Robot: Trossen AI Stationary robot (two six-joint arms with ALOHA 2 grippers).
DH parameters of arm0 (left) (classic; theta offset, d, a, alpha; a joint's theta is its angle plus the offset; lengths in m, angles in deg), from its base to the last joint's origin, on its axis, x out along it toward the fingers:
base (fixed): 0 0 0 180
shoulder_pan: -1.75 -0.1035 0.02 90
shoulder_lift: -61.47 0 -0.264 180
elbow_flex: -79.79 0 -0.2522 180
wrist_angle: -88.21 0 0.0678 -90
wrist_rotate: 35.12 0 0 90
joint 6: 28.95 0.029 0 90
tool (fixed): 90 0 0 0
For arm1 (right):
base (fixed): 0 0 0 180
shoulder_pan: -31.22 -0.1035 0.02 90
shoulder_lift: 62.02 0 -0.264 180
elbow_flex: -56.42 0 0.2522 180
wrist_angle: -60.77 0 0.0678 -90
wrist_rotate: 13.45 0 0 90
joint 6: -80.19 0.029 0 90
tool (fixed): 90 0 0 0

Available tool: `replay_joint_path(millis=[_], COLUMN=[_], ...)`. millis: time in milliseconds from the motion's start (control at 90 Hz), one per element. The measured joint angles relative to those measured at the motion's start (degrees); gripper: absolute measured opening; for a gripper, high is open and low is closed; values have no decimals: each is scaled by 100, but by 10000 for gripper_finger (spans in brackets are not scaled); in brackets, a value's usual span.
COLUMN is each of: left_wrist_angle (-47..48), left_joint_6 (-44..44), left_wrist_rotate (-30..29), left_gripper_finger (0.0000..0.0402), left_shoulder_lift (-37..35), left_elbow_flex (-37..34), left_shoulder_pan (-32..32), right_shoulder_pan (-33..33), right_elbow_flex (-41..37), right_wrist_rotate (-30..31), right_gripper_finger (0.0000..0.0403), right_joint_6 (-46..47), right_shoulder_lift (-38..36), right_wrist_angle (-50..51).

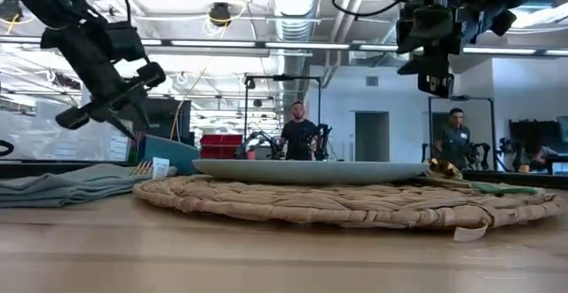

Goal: Set table place
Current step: Move the blue cup to the top of the brown placemat

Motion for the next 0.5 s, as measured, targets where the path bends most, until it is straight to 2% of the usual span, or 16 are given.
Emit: replay_joint_path(millis=[156, 422, 500], left_wrist_angle=[-824, -948, -1084], left_joint_6=[-475, -582, -376], left_wrist_rotate=[-175, -339, -459], left_gripper_finger=[114, 114, 114], left_shoulder_lift=[112, 527, 656], left_elbow_flex=[2, 2, 2], left_shoulder_pan=[92, 402, 430], right_shoulder_pan=[-75, -180, -194], right_elbow_flex=[0, 0, 0], right_wrist_rotate=[-2, 0, 0], right_gripper_finger=[130, 130, 130], right_joint_6=[31, 142, 151], right_shoulder_lift=[-4, -4, -4], right_wrist_angle=[-13, -32, -30])
